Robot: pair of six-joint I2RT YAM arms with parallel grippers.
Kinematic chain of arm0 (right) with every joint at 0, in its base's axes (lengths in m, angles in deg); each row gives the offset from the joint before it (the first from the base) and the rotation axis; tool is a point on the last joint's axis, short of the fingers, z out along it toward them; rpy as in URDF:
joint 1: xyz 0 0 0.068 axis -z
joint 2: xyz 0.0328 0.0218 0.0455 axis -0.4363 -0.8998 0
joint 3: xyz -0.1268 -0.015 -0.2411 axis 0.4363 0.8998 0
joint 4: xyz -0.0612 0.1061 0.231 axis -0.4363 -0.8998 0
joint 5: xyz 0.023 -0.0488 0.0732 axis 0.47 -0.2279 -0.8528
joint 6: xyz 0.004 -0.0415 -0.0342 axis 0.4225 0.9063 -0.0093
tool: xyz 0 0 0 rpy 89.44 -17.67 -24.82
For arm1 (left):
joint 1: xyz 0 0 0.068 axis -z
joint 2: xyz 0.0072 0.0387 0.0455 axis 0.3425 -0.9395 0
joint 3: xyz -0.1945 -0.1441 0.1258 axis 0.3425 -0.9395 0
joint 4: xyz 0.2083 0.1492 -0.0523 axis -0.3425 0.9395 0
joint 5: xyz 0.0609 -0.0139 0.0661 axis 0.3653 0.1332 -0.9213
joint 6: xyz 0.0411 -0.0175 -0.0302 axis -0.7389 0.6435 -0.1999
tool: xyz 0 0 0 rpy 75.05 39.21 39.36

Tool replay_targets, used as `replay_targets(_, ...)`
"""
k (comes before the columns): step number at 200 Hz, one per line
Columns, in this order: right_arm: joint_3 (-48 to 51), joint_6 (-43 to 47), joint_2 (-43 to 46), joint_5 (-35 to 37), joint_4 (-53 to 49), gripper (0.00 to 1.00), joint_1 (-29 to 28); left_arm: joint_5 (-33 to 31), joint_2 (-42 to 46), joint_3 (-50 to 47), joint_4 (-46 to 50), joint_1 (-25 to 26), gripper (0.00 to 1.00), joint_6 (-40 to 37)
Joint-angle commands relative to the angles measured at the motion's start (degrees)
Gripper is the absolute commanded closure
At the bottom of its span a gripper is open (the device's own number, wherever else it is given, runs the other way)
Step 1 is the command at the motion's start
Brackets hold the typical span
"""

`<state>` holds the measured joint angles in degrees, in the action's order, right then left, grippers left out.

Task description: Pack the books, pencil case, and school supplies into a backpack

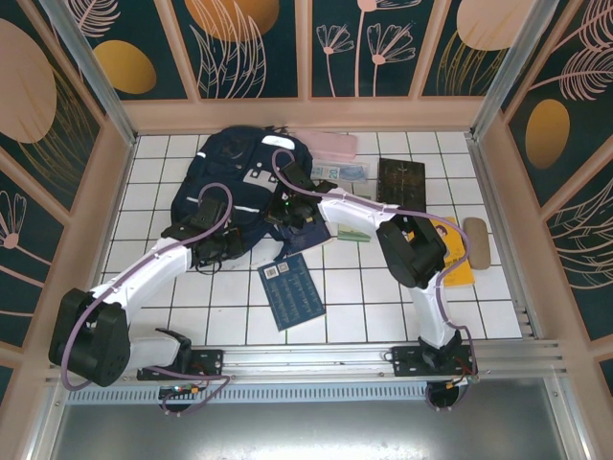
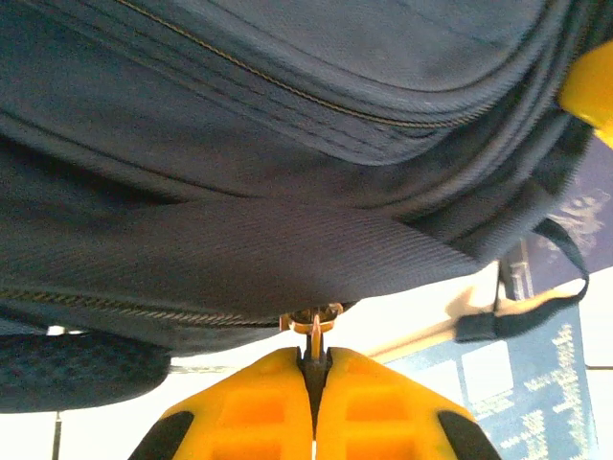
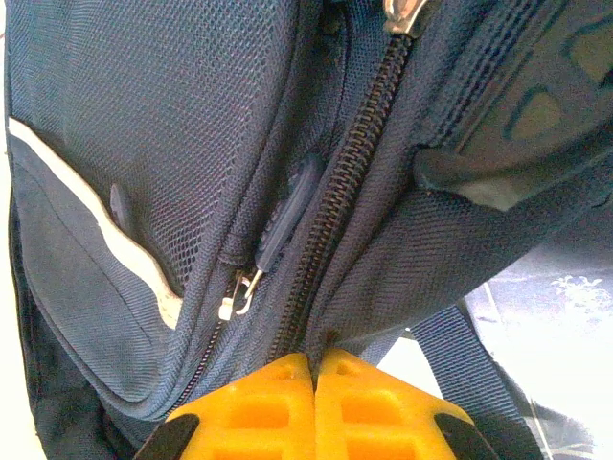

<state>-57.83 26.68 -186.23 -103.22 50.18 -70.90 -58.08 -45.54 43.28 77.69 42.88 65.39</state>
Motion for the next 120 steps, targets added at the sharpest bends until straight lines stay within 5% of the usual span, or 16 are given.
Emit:
replay_targets(1, -1.8, 3.0, 4.6, 5.4, -1.5, 1.00, 1.9, -10.4, -0.3, 3.0, 5.4, -0.4, 1.00, 1.7)
replay_targets(86, -0.7, 11.2, 11.5, 10.5, -3.7, 1.00, 12.3, -19.6, 1.3, 4.0, 13.5, -9.4, 1.00, 2.7)
replay_targets(120, -3.5, 15.2, 9.1, 9.1, -4.7, 1.00, 13.4, -8.7, 4.5, 4.3, 7.9, -9.4, 1.00, -2.2)
